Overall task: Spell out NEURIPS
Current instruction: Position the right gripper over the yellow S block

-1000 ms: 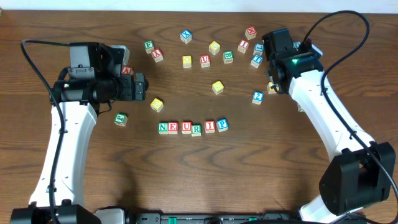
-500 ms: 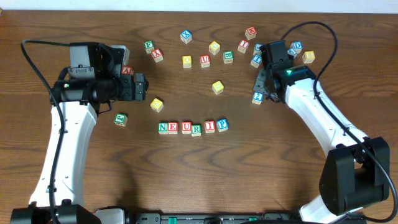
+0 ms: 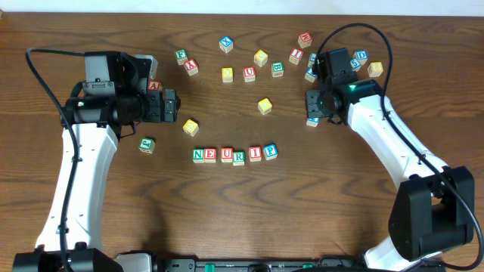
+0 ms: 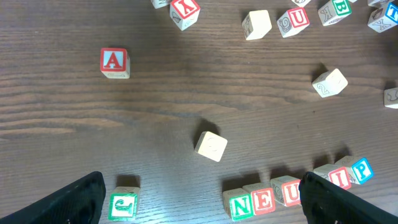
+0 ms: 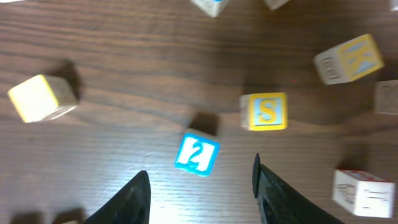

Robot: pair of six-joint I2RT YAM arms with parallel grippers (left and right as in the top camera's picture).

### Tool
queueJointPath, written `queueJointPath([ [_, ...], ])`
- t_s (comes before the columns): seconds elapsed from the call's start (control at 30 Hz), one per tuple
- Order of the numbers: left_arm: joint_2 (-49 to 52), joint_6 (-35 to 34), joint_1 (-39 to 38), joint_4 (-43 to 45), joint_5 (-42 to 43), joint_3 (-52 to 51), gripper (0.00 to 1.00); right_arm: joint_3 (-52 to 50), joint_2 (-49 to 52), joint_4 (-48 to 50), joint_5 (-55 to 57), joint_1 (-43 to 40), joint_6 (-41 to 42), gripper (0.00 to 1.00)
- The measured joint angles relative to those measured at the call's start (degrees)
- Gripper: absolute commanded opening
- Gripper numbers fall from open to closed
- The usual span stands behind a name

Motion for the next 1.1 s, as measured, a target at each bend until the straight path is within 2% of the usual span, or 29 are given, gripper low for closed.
queueJointPath([
  [0.2, 0.00, 0.00, 0.00, 0.00, 0.00, 0.00, 0.98, 0.00, 2.64, 1.90, 2.43, -2.08, -0.63, 0.44],
  [0.4, 0.00, 0.00, 0.00, 0.00, 0.00, 0.00, 0.98, -0.04, 9.97, 2.40, 2.99, -3.15, -0.66, 0.43],
  [0.8, 0.00, 0.00, 0.00, 0.02, 0.00, 0.00, 0.98, 0.39, 10.01, 4.00, 3.26, -3.17, -0.66, 0.43],
  [1.1, 0.00, 0.00, 0.00, 0.00, 0.00, 0.00, 0.98, 4.87, 10.01, 3.06, 3.93, -3.17, -0.66, 0.43],
])
